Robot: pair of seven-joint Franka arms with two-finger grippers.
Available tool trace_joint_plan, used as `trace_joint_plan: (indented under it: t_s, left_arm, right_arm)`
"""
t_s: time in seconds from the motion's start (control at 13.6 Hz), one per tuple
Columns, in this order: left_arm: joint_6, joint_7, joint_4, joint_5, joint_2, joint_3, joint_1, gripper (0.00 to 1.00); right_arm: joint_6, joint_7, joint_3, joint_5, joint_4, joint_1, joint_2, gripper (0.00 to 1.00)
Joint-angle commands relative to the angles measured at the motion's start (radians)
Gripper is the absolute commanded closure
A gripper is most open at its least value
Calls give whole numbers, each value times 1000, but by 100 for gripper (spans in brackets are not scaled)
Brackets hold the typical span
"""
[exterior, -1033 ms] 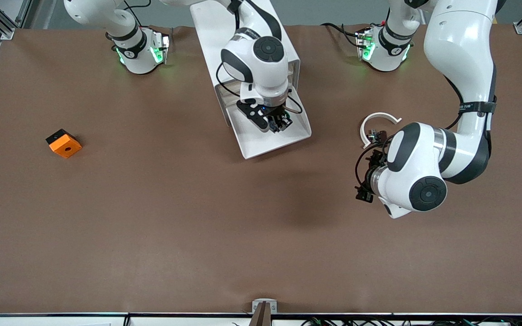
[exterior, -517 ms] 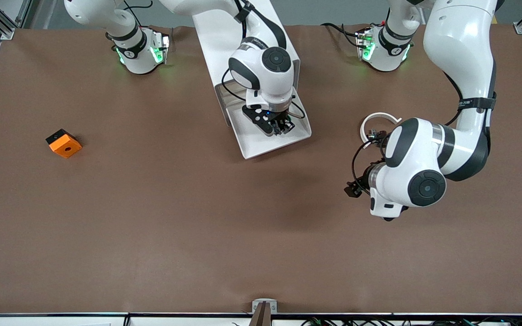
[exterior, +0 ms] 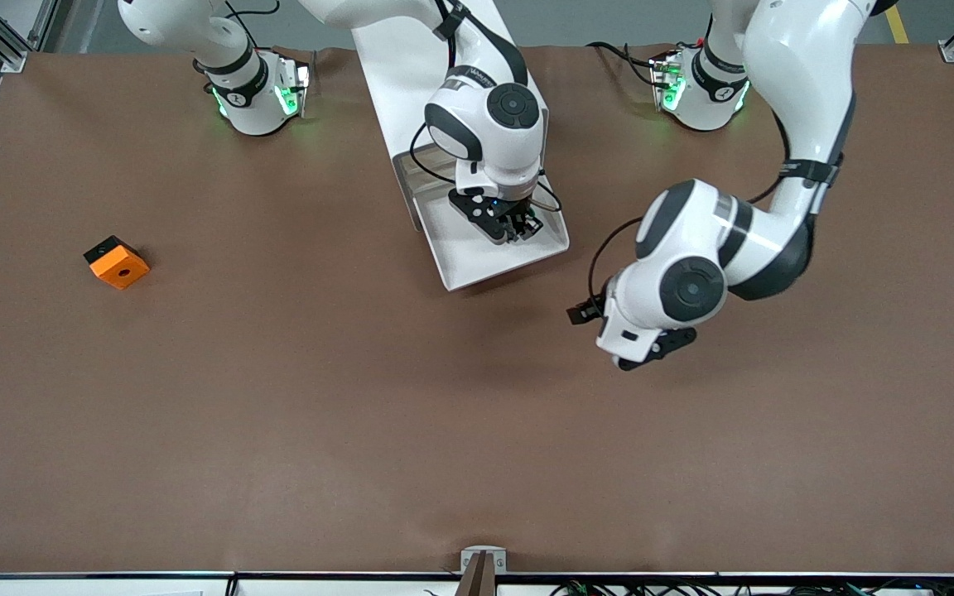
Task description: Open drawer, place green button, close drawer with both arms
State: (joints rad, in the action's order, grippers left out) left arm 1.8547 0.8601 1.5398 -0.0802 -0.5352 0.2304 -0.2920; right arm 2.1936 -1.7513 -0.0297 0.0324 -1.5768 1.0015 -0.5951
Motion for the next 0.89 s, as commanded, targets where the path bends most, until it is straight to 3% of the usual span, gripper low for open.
trace_joint_plan:
  t_s: [0.0, 0.37, 0.59, 0.81]
  left_arm:
    - [185, -56, 174, 19, 69, 33, 7, 0]
    - [328, -53, 189, 17, 3, 52, -36, 0]
    - [502, -43, 307, 17, 11, 52, -45, 0]
    - [518, 9, 327, 14, 8, 58, -50, 0]
  right_arm:
    - [-11, -10, -12, -12, 27, 22, -14, 0]
    - [-67, 220, -16, -58, 70, -21, 3, 0]
    - [-193, 453, -16, -60, 119, -76, 38, 0]
    - [-276, 680, -16, -62, 121, -153, 106, 0]
